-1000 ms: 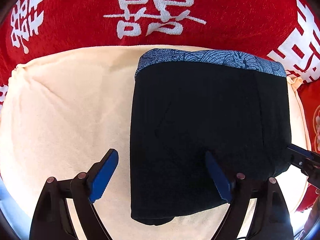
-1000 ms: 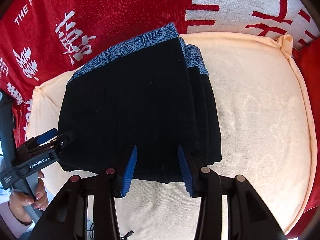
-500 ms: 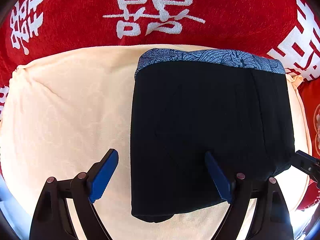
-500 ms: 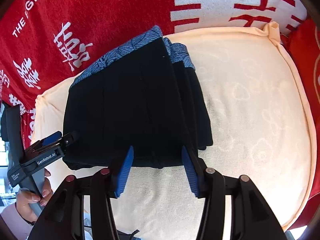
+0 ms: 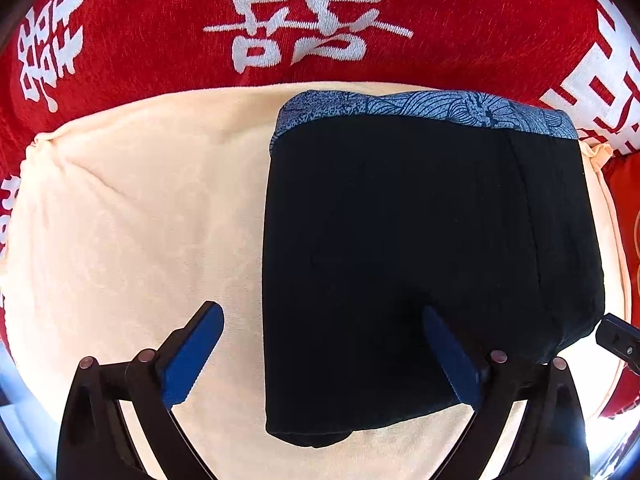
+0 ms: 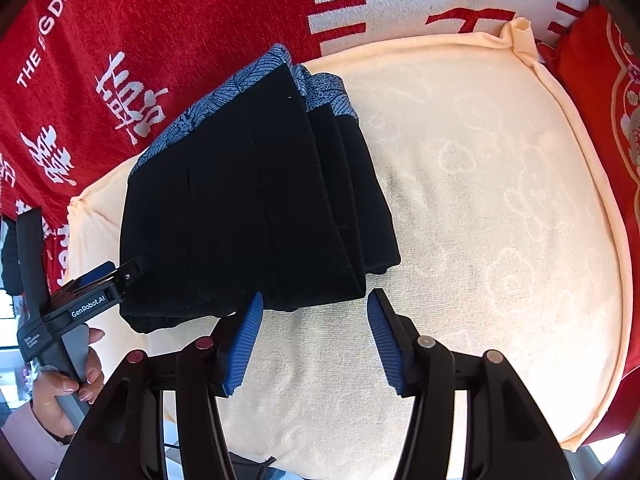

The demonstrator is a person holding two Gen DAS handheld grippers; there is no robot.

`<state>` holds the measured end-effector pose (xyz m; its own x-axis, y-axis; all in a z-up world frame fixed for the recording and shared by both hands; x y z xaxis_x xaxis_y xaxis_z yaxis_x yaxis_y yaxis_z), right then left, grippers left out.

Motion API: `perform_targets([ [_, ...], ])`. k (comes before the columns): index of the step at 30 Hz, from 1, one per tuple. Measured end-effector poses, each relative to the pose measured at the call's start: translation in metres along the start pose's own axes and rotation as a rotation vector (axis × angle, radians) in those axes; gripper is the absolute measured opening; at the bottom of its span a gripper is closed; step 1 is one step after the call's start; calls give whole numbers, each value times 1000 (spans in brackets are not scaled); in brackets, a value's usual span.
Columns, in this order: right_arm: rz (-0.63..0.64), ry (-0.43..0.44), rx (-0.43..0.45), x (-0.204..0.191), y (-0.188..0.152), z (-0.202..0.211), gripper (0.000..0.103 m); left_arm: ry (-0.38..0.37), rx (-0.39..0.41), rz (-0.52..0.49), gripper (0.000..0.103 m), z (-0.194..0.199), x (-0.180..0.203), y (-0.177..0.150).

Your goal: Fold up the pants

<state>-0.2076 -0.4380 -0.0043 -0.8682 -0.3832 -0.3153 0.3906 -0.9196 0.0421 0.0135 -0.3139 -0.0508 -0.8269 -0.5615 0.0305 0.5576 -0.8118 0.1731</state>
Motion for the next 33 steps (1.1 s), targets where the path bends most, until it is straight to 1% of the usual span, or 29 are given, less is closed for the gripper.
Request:
perform_targets([
  [2, 1, -1, 0, 1, 0, 1, 60, -2, -1, 9, 100, -1, 0, -1],
  [5, -1, 4, 1, 4, 1, 2, 65, -14, -7, 17, 100, -3, 1, -2],
  [9, -14, 11, -1, 11, 4, 3, 66, -29, -17, 17, 100, -4, -1, -2],
  [12, -16, 16, 4, 14, 8, 5, 69, -49, -31, 9, 100, 0, -5, 3],
  [18, -42, 40, 3, 23, 15, 5, 73, -95, -30, 9, 100, 7, -13, 15],
  [27, -52, 52, -14, 23, 21, -3, 77, -101, -39, 47, 100, 3, -28, 34],
  [33, -59, 52, -24, 25, 25, -8, 78, -112, -38, 45, 100, 3, -28, 40],
])
Point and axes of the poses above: each gripper's, at about its wrist camera, not at the fingertips, and z roughly against the way its jaws point, x to its right, y to its top, the point moved 2 cm from there along -z, roughly the way its jaws point, and after that the axes turned 8 degrees about x, right-handed, at the moved point
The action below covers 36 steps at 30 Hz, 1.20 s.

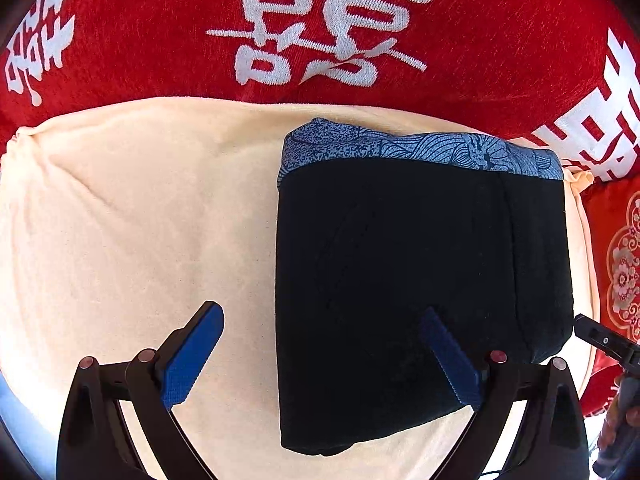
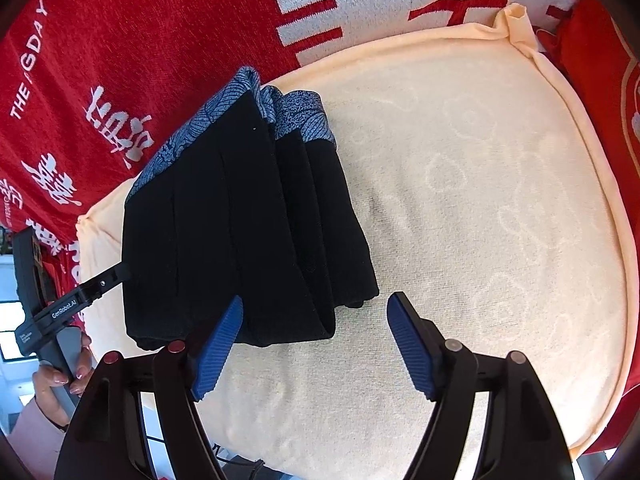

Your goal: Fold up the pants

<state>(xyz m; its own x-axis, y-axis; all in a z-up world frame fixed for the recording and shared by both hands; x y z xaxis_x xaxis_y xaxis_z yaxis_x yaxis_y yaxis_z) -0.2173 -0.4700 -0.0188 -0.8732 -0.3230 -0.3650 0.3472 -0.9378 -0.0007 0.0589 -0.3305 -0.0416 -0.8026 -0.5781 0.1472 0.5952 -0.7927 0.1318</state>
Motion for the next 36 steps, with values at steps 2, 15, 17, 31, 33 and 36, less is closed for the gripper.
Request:
perform_targets([
  [2, -5, 1, -3, 1, 1, -2, 78, -3, 0, -1, 100, 2, 2, -2],
  [15, -12, 12, 4, 5, 15, -6, 80, -15, -8, 22, 100, -2, -11, 4],
  [17, -16, 21, 5, 6, 18, -6, 80, -28, -9, 22, 100, -2, -13, 4],
  [31, 12, 202, -58, 21, 40, -25, 83, -236, -114, 45, 100, -18, -44, 20],
  [33, 12, 224, -75, 24, 41, -32, 83, -261, -129, 23, 100, -19, -49, 19],
  [36, 12, 271, -95, 28, 46, -42, 83, -328, -154, 20, 100, -24, -53, 18],
])
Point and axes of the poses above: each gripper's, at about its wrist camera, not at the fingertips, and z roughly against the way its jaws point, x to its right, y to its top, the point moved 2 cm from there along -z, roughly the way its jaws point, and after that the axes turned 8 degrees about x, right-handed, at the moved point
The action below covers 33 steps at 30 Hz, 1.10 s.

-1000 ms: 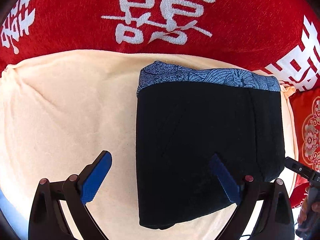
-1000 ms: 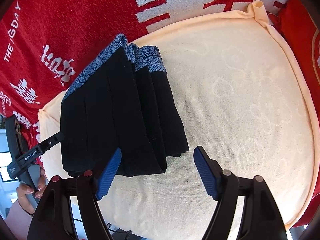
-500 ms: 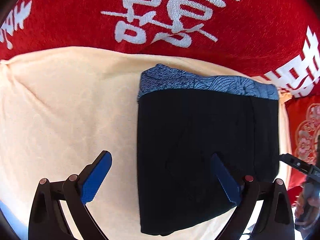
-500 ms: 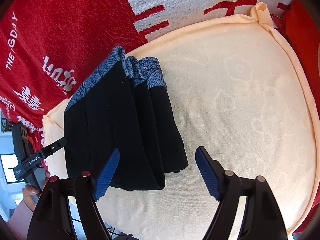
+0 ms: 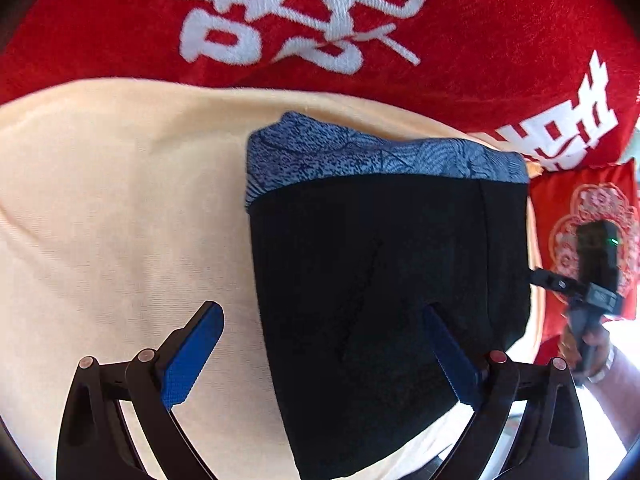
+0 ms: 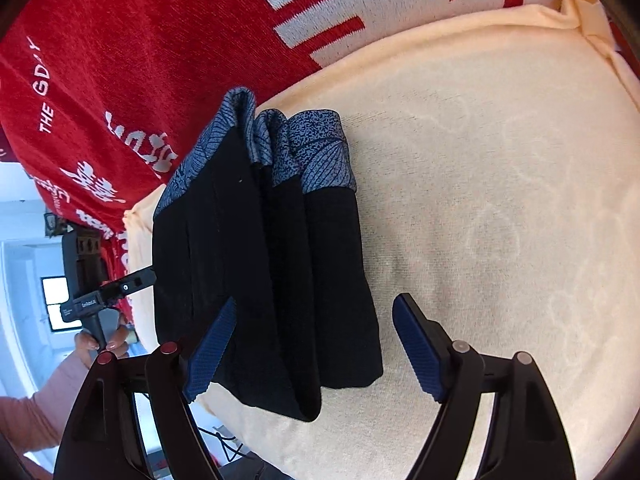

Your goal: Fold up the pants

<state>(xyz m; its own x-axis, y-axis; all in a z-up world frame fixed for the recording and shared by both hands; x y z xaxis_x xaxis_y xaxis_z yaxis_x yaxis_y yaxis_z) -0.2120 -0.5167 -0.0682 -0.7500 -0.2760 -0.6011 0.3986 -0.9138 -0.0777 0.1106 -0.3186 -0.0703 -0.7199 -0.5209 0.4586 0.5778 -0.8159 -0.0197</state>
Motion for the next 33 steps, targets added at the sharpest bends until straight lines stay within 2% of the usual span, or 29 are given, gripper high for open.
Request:
perform_targets([
  [6, 37, 126, -51, 7, 13, -21, 83, -39, -44, -42, 100, -22, 3, -1],
  [9, 39, 175, -80, 3, 18, -36, 83, -66, -45, -24, 100, -31, 7, -1],
  [13, 5, 156, -97, -1, 23, -48, 82, -36, -20, -4, 100, -32, 11, -1],
  [14, -11, 145, -99, -2, 24, -48, 79, -32, -9, 6, 99, -31, 12, -2],
  [16, -10, 126, -104, -6, 22, -45, 68, -28, 23, 18, 91, -24, 13, -4],
  [20, -29, 152, -67, -14, 18, -28, 46, -21, 71, -1, 72, -3, 22, -8],
  [24, -39, 172, -50, -23, 10, -15, 43, -37, 93, -16, 69, 19, 33, -15],
  [27, -52, 203, -50, -36, -4, -6, 42, -23, 99, -54, 69, 36, 45, -27],
  [33, -79, 251, -40, -57, -54, 17, 42, -23, 102, -24, 69, 73, 45, -67],
])
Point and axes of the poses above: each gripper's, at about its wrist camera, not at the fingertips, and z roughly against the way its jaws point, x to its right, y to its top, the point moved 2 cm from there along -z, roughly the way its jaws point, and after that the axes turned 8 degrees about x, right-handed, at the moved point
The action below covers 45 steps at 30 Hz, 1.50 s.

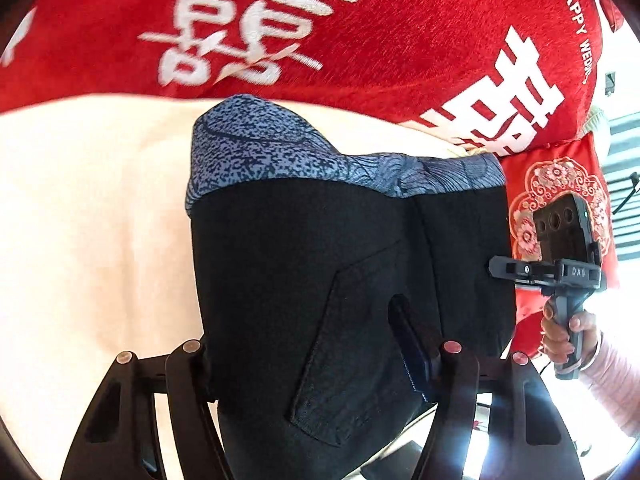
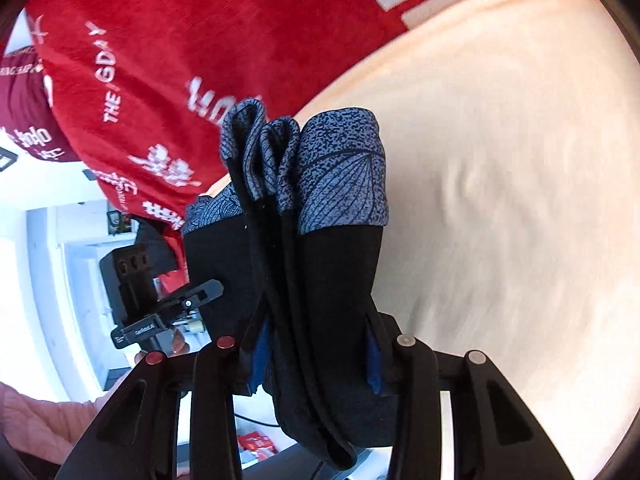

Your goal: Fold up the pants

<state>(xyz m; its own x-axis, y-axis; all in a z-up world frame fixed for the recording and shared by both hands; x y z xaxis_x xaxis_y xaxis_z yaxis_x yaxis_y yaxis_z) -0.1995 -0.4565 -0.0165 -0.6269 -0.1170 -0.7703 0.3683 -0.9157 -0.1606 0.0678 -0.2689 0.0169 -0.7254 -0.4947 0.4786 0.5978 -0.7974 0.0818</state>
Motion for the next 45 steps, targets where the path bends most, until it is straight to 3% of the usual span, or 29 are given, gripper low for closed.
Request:
perform_targets([
  [6, -10, -65, -48, 15, -49, -19, 42, 83, -42, 88, 69, -6, -26, -55],
  [7, 1, -101, -59, 19, -55, -26, 46, 114, -55, 102, 69, -13, -30, -61],
  [8, 14, -139, -56, 23, -60, -31, 49, 158, -58, 110, 76, -17, -39, -69],
  [10, -14, -144, -18, 30, -61, -32, 52, 188, -35, 116, 84, -15, -45, -73],
  [13, -22, -238, 9, 24, -62, -32, 68, 218, -39, 112, 85, -11, -42, -72],
  [18, 71, -488, 53, -10, -76, -16, 79, 323, -53, -17, 86, 0, -18, -71],
  [19, 79, -517, 63, -17, -79, -12, 80, 337, -69, -44, 101, 3, -11, -73],
  [20, 82, -538, 77, -18, -83, -3, 82, 352, -74, -59, 103, 3, -5, -73],
  [27, 67, -666, 198, -68, -122, 24, 93, 401, -12, -257, 103, 48, 45, -85],
  [31, 55, -681, 190, -87, -143, 27, 93, 416, -3, -299, 103, 71, 58, -95],
  [36, 102, -791, 149, -108, -160, 26, 93, 465, -47, -275, 103, 76, 75, -101],
  [42, 141, -769, 123, -118, -180, 39, 93, 494, -70, -205, 103, 84, 95, -124],
  [45, 159, -756, 116, -123, -191, 51, 93, 516, -68, -216, 103, 83, 109, -135],
])
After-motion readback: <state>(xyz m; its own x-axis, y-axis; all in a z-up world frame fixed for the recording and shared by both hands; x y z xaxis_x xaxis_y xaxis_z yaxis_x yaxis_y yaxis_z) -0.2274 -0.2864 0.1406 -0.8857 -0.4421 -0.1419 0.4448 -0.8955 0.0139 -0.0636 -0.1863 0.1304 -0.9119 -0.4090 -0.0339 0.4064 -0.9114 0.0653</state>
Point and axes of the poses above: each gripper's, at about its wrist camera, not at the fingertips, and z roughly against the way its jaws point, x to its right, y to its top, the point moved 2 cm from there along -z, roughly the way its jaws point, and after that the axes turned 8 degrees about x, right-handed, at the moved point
